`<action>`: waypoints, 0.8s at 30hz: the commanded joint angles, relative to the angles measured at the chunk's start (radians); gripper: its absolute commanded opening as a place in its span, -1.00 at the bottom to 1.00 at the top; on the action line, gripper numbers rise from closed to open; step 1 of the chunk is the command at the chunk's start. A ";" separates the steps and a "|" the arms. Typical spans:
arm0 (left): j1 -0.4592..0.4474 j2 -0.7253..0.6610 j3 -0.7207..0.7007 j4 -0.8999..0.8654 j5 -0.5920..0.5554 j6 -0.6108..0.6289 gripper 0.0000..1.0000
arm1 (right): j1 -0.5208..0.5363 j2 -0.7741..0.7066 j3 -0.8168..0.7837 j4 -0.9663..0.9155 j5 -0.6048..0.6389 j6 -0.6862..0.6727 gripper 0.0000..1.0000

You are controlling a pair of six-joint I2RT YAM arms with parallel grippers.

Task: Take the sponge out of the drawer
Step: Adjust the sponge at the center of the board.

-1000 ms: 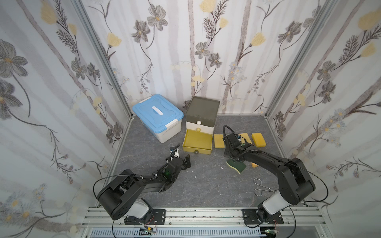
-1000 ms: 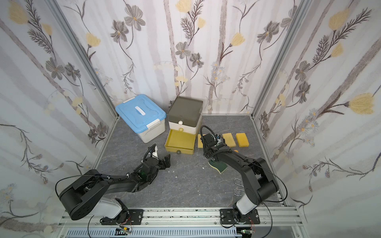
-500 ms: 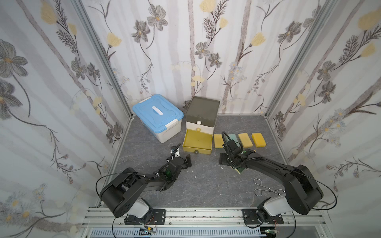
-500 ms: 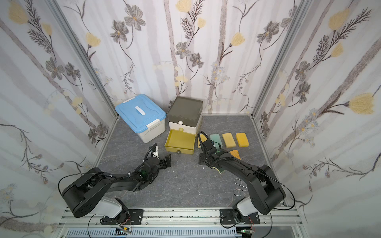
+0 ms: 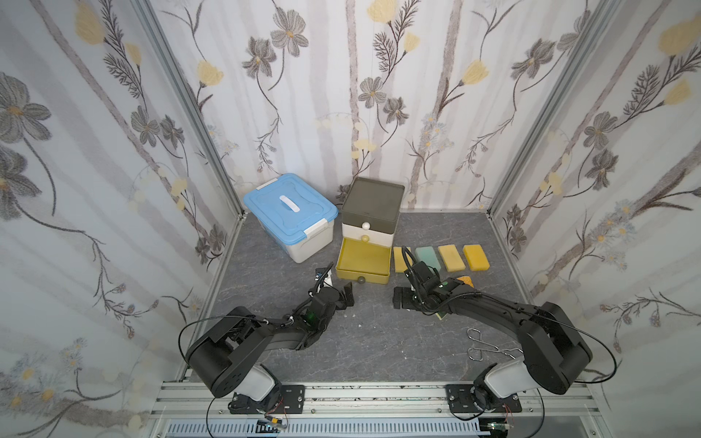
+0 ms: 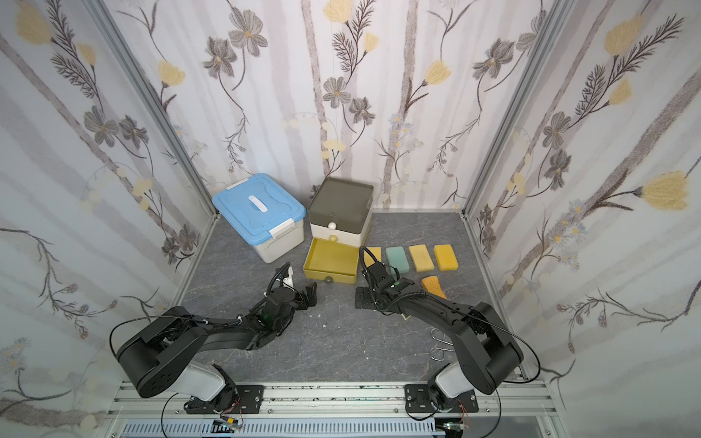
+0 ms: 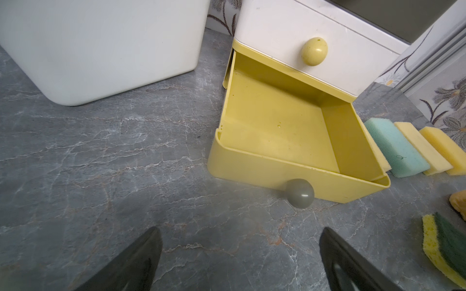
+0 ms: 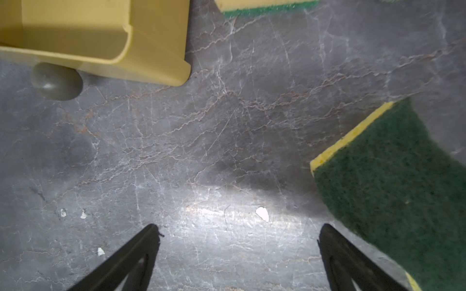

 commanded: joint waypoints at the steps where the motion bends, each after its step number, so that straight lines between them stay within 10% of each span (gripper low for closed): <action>1: 0.001 0.002 0.005 0.023 0.002 -0.012 1.00 | 0.003 0.035 0.009 0.045 -0.006 0.006 0.99; 24: 0.001 -0.091 -0.017 -0.050 -0.049 0.003 1.00 | -0.063 0.160 0.099 0.070 0.050 -0.056 0.99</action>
